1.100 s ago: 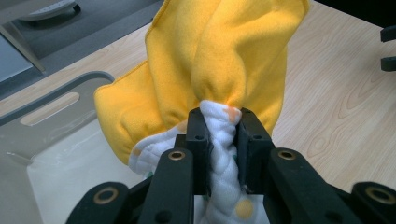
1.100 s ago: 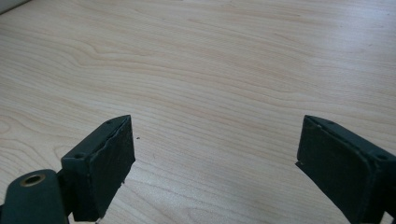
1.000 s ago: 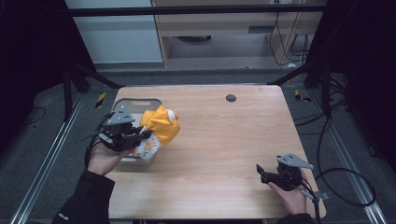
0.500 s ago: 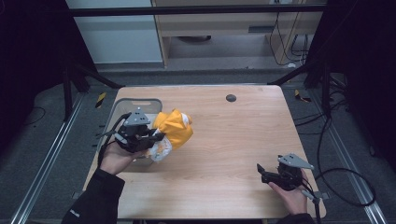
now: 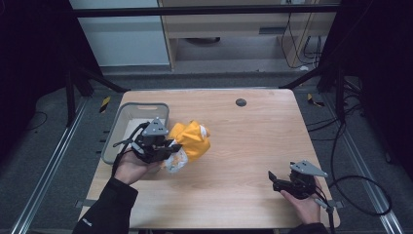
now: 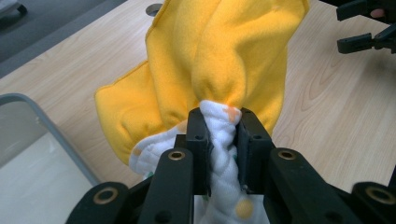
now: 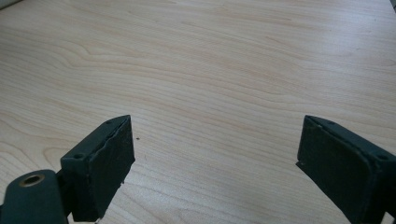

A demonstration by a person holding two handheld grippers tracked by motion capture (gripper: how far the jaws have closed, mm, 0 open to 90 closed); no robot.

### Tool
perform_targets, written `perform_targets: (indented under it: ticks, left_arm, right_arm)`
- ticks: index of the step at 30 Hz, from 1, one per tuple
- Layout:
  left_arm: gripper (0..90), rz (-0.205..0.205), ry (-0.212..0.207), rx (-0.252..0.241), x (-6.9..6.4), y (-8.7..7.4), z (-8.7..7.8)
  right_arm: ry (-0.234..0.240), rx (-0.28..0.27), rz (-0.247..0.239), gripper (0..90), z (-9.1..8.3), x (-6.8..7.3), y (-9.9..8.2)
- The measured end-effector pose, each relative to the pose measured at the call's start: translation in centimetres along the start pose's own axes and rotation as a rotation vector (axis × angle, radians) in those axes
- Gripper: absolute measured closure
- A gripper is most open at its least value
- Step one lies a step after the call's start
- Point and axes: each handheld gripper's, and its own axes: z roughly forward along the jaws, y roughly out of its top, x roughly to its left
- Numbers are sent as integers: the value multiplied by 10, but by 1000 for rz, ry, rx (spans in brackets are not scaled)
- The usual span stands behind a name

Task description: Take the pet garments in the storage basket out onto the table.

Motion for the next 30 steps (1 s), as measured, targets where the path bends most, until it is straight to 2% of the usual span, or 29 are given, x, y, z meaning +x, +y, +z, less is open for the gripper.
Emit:
perform_targets:
  ticks: [14, 21, 30]
  left_arm:
    - [770, 22, -50, 18, -12, -3, 23]
    - [770, 26, -78, 47, -15, -8, 38]
    - [770, 35, -91, 68, -20, -12, 50]
  right_arm:
    - [-2, 2, -5, 108, 1, 0, 0]
    - [-3, 1, -7, 108, 1, 0, 0]
    - [-2, 1, -9, 108, 1, 0, 0]
